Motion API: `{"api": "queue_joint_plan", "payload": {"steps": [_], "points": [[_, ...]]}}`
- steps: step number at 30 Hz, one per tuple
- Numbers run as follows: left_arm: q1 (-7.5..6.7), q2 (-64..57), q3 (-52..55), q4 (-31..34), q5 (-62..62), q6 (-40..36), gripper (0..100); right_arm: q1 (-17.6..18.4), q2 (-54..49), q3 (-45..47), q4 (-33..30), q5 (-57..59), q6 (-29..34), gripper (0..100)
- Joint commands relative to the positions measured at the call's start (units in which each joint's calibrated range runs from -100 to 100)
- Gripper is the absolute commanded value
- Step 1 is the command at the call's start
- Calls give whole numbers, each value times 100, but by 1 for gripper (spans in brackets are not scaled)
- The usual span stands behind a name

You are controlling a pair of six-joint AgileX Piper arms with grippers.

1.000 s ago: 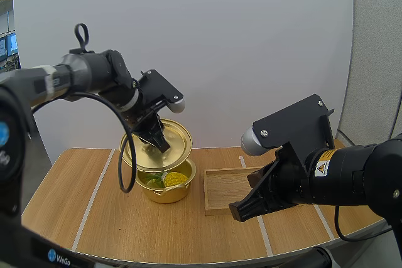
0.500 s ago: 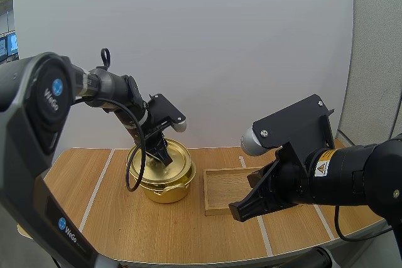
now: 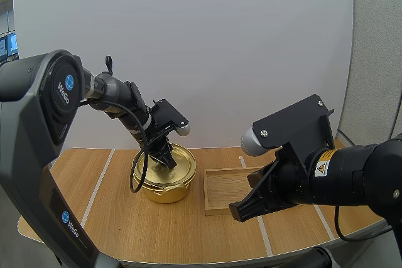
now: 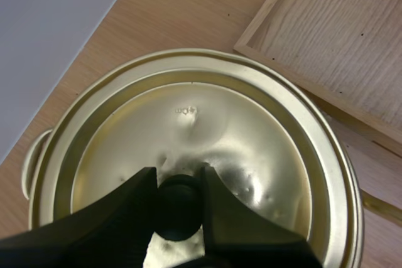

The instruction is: Open the pot, put the pineapple inside, and close it

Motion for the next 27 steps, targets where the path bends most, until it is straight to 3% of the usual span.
{"api": "queue_joint_plan", "payload": {"steps": [1,21,23,25,27], "points": [[-22,4,16,-139,54,38,0,-19,-47,9,-28,18,-51,0],[-22,14,27,-81,432,38,2,-19,-47,9,-28,18,-51,0],[-22,14,27,-59,517,38,13,-19,-47,9,-28,18,-51,0],[-22,14,27,-48,589,38,32,-19,-47,9,-28,18,-51,0],[-22,14,27,-48,660,38,68,-19,-47,9,-28,18,-51,0]]}}
